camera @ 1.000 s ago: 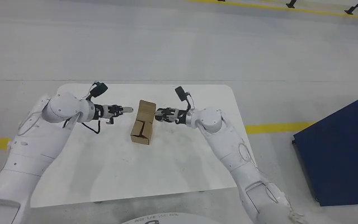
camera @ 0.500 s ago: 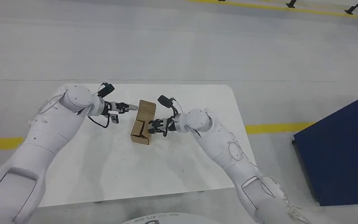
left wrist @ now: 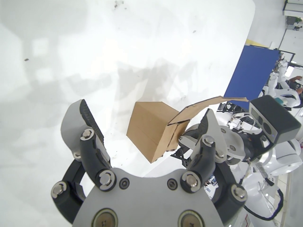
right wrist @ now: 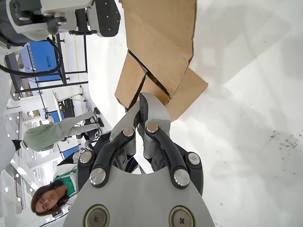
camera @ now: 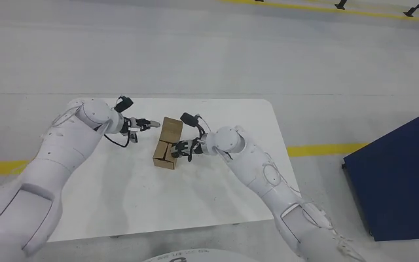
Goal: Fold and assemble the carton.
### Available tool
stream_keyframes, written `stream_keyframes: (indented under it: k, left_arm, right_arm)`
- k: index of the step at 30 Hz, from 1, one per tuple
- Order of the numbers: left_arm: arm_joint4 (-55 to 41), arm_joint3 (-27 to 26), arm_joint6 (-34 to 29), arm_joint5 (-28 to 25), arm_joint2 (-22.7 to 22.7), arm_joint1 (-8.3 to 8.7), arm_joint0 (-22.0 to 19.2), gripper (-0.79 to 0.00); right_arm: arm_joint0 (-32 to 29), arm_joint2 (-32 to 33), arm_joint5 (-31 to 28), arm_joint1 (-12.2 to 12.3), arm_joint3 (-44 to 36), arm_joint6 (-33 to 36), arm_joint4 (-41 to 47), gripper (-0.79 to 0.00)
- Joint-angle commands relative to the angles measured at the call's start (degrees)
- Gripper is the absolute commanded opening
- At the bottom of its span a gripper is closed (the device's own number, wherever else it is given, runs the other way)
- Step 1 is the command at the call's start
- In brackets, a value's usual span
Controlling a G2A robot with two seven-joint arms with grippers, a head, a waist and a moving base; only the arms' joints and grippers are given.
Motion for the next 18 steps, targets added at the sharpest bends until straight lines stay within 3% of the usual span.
stream_keyframes:
  k: [1, 9, 18]
  left_arm:
    - [0.6, 1.0, 1.0, 0.5, 0.6, -0.53, -0.3, 0.0]
    - [1.8, 4.2, -1.1, -2.1, 3.0, -2.64, -1.3, 0.0]
    - [1.0, 6.9, -0.9, -11.8, 2.9, -3.55, -2.2, -0.012]
  right_arm:
    - [-0.1, 0.1, 0.0, 0.1, -0.1, 0.0, 0.0, -0.785]
    - [-0.4, 0.3, -0.6, 0.3, -0.5, 0.0, 0.2, -0.785]
    - [-1.1, 1.4, -1.2, 0.7, -1.1, -0.1, 0.8, -0.785]
